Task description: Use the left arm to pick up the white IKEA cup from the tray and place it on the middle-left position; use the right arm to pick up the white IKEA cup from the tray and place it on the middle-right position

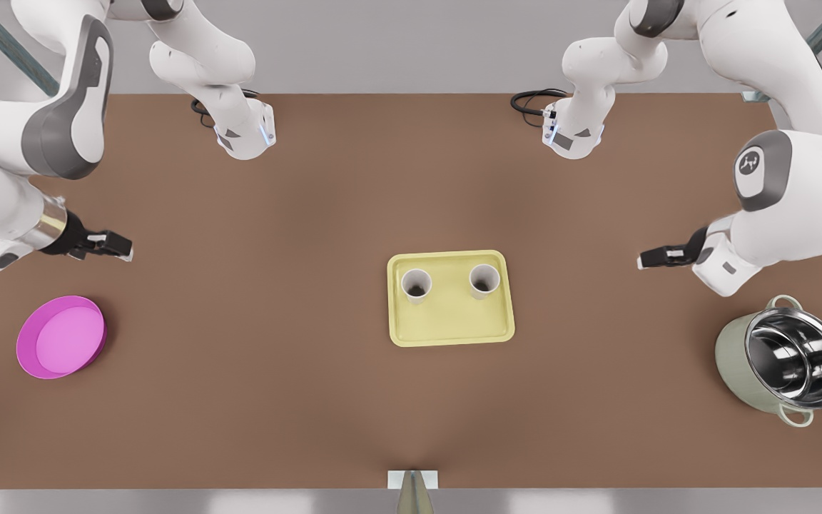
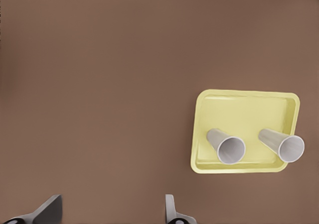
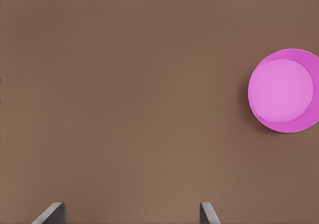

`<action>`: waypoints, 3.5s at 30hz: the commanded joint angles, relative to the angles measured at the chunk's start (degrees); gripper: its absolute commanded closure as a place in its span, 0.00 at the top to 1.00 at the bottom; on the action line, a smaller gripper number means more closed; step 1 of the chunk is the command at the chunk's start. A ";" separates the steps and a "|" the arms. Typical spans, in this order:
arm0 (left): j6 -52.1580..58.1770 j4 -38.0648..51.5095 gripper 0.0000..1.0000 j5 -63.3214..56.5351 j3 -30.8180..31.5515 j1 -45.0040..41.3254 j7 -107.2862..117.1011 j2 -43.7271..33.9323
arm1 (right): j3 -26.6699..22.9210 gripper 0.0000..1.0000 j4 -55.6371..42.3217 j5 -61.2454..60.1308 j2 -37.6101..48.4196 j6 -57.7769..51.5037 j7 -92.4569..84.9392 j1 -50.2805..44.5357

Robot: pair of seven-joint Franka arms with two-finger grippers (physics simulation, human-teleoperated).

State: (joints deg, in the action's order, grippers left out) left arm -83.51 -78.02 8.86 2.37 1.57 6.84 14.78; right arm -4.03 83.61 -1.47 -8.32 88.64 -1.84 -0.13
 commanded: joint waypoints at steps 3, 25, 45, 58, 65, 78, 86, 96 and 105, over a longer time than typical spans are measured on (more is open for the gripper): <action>-6.31 -0.21 1.00 0.63 1.14 -0.86 -0.51 -0.20 | -0.02 1.00 -0.02 -0.11 0.06 5.49 -1.76 0.04; 2.65 -1.35 1.00 -13.52 1.85 -9.65 -3.74 2.62 | 0.95 1.00 -9.16 -5.74 -30.96 29.66 51.58 -40.13; -8.33 -4.69 1.00 -3.76 0.27 0.81 -11.14 -3.10 | 1.74 1.00 -4.86 -6.53 -34.48 32.12 51.06 -44.08; -11.23 -5.83 1.00 -4.03 0.18 0.89 -11.05 -1.60 | 1.74 0.76 -4.77 -6.00 -38.44 33.53 50.97 -43.99; -11.23 -6.18 1.00 -4.03 0.18 0.98 -11.14 -1.78 | 1.48 0.35 -5.12 -7.32 -38.26 33.53 51.94 -42.77; -14.30 -4.07 1.00 -4.11 0.53 -11.76 4.49 2.26 | 1.13 0.18 -5.29 -14.70 -33.16 37.92 50.62 -35.47; -28.11 -8.38 1.00 -11.23 0.53 -29.34 29.47 13.25 | -0.37 0.19 -5.12 -10.84 -31.67 29.04 -3.34 -9.90; -46.48 -29.65 1.00 -8.25 0.27 -27.32 21.20 6.57 | -0.98 0.19 -4.50 -11.01 -36.41 37.22 -23.38 -1.89; -52.01 -35.98 1.00 -8.77 0.36 -27.76 21.90 8.07 | -0.90 1.00 -4.59 -11.10 -37.91 36.95 -25.32 -0.75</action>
State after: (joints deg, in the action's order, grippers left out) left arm -131.80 -113.45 0.28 2.73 -26.17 23.16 23.05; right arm -4.92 79.03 -10.30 -46.31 125.24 -2.75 -0.85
